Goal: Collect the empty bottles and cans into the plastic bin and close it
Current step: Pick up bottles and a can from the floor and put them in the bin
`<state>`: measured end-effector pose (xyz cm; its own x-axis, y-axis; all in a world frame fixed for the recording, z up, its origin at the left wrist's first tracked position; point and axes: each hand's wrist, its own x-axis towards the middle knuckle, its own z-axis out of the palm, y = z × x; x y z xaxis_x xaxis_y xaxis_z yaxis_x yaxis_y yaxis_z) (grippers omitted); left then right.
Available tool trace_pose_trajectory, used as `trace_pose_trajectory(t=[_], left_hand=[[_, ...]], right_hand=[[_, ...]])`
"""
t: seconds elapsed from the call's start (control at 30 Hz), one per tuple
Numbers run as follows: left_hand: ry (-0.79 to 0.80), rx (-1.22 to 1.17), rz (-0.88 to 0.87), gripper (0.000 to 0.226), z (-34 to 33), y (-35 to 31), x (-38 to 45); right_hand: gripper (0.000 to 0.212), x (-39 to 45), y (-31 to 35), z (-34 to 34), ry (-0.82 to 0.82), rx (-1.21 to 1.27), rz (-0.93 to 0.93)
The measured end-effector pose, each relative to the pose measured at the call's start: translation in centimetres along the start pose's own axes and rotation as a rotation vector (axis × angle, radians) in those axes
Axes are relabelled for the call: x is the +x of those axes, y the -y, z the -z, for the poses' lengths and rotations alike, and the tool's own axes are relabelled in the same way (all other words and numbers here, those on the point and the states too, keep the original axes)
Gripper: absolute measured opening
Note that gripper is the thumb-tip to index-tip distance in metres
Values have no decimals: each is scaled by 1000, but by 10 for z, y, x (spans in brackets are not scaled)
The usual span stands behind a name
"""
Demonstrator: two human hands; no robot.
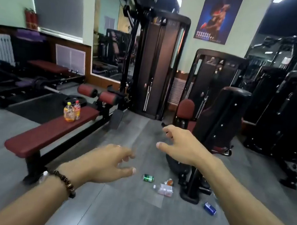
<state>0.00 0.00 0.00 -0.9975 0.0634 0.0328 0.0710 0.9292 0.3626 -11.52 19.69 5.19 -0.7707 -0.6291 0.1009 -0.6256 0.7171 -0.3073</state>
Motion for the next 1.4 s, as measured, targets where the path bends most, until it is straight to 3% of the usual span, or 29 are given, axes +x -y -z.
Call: trace_pose_trajectory(t=[0.4,0.83,1.13,1.4], left_hand=[[165,-227,232,39,-148,197,120],[176,-513,727,39,-307,462,194],[23,-646,1018,38,-448,722,243],[32,-498,951,48,-614,888,294]], right_hand=[[57,198,-56,-230,347,-17,-111],[63,454,-60,-522,666,140,-83],[66,611,-22,-801,702,238,-104],[80,711,-48,-1039,563,318,-86]])
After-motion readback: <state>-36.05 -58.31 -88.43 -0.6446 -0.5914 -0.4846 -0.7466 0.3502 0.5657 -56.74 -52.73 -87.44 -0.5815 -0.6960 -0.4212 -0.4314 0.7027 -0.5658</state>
